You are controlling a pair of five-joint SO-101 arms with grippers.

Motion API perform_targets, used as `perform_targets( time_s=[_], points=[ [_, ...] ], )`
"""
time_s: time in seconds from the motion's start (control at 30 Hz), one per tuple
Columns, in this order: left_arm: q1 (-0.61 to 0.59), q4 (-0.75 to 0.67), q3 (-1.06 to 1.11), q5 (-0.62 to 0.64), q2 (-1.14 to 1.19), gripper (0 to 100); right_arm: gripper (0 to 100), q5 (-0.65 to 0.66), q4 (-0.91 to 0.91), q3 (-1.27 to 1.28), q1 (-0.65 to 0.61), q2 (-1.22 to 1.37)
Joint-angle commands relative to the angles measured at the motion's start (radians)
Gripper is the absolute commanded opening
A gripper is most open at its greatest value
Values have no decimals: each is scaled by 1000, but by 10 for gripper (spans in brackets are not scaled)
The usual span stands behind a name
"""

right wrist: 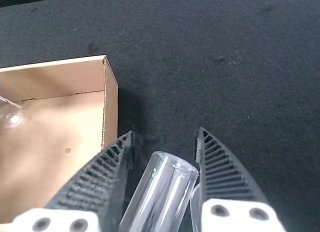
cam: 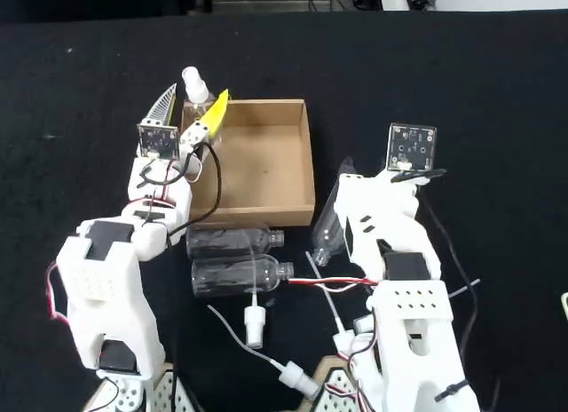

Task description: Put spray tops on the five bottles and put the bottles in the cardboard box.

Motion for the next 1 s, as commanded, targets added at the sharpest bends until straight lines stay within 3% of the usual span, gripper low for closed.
perform_targets(
  time_s=[0.0, 0.23, 0.97],
  points=[
    [-13, 104, 28, 12, -140, 296, 178, -2, -31, -13, 21, -7],
    [-8, 213, 101, 12, -281, 293, 178, -2, -31, -13, 21, -7],
    [-41, 1008, 108, 12, -675, 292, 178, -2, -31, -13, 21, -8]
  ],
)
